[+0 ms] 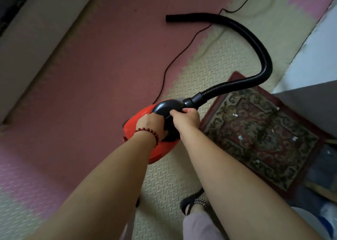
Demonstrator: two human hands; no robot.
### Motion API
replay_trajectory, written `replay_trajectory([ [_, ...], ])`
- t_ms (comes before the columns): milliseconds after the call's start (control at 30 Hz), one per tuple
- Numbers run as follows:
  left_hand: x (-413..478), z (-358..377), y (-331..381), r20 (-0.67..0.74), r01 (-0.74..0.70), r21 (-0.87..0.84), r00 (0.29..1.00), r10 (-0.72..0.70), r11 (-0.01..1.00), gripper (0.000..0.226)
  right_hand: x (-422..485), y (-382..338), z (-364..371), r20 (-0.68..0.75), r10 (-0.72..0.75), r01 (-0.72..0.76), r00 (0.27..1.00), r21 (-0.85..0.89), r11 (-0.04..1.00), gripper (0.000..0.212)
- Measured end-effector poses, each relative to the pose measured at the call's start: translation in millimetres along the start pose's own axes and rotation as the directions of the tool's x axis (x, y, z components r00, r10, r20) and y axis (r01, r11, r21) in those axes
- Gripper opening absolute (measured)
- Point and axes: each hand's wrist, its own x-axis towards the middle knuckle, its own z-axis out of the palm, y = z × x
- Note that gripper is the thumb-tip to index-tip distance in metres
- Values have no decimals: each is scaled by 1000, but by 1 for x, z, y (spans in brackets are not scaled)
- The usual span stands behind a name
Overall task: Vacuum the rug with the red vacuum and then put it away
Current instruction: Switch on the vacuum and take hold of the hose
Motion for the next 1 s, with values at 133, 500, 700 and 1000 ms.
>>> replay_trajectory([
  [133,41,14,24,-16,-56,-28,998,56,998,20,40,4,-6,-80,-79,81,994,17,997,39],
  [500,69,21,44,-142,-56,-144,989,35,988,24,79,8,-4,-201,-291,292,935,-28,956,42],
  [700,88,37,44,-172,-106,-109,981,86,988,27,104,23,3,-228,-340,343,912,-28,939,41],
  [1000,119,43,29,-421,-353,-75,859,291,933,38,134,26,14,-319,-509,483,799,-162,860,25],
])
